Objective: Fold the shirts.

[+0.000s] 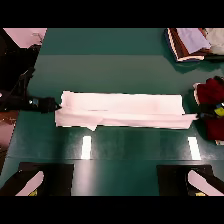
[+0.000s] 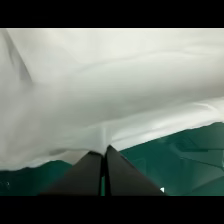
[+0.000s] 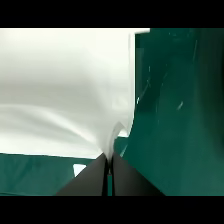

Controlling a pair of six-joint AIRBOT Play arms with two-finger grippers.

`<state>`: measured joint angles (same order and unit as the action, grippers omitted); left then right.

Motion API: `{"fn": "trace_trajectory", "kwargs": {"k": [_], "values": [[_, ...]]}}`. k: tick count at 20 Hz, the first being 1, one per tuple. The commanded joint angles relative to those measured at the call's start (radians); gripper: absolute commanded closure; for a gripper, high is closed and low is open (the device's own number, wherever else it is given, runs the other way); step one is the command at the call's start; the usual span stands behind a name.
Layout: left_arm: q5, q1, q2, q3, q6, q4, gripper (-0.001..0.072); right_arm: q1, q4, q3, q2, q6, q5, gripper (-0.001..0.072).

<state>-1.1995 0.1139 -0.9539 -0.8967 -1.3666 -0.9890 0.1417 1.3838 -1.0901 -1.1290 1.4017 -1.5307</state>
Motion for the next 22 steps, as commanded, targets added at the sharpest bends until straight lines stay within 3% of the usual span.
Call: {"fn": "trace_trajectory", "kwargs": {"k": [1,4,7,8,9,10,11,12,16,17,18,19,22], "values": [[0.132,0.000,-0.192,-0.085,0.064,0.037,0.0681,-0.060,-0.005,-0.145,-0.204,0.006,0.046,0.0696],[0.221,0.000,-0.307,-0.124,0.067,0.052,0.0681,-0.071,-0.016,-0.246,-0.337,0.026,0.058,0.0696],[0.315,0.000,-0.362,-0.128,0.066,0.055,0.0681,-0.065,-0.133,-0.327,-0.438,0.028,0.098,0.0693],[0.343,0.000,-0.368,-0.127,0.066,0.054,0.0666,-0.065,-0.185,-0.352,-0.468,0.028,0.128,0.0655],[0.361,0.000,-0.368,-0.129,0.065,0.058,0.0429,-0.065,-0.227,-0.375,-0.494,0.027,0.164,0.0419],[0.364,0.000,-0.367,-0.137,0.064,0.058,0.0129,-0.065,-0.269,-0.398,-0.517,0.026,0.199,0.0224],[0.343,0.003,-0.367,-0.154,0.062,0.058,0.0048,-0.065,-0.288,-0.421,-0.532,0.027,0.214,0.0222],[0.299,0.003,-0.367,-0.178,0.063,0.051,0.0046,-0.065,-0.291,-0.438,-0.537,0.019,0.207,0.0223],[0.065,0.003,-0.366,-0.260,0.065,0.051,0.0049,-0.022,-0.289,-0.445,-0.514,-0.079,0.043,0.0224],[0.034,0.003,-0.365,-0.260,0.066,0.054,0.0182,0.001,-0.290,-0.445,-0.507,-0.087,0.011,0.0225],[0.014,0.003,-0.365,-0.260,0.066,0.054,0.0440,0.030,-0.288,-0.445,-0.502,-0.087,-0.010,0.0226],[0.007,0.003,-0.365,-0.260,0.067,0.054,0.0649,0.061,-0.291,-0.445,-0.500,-0.087,-0.028,0.0228],[0.006,-0.003,-0.365,-0.259,0.066,0.055,0.0681,0.140,-0.293,-0.381,-0.496,-0.087,-0.050,0.0228]]}}
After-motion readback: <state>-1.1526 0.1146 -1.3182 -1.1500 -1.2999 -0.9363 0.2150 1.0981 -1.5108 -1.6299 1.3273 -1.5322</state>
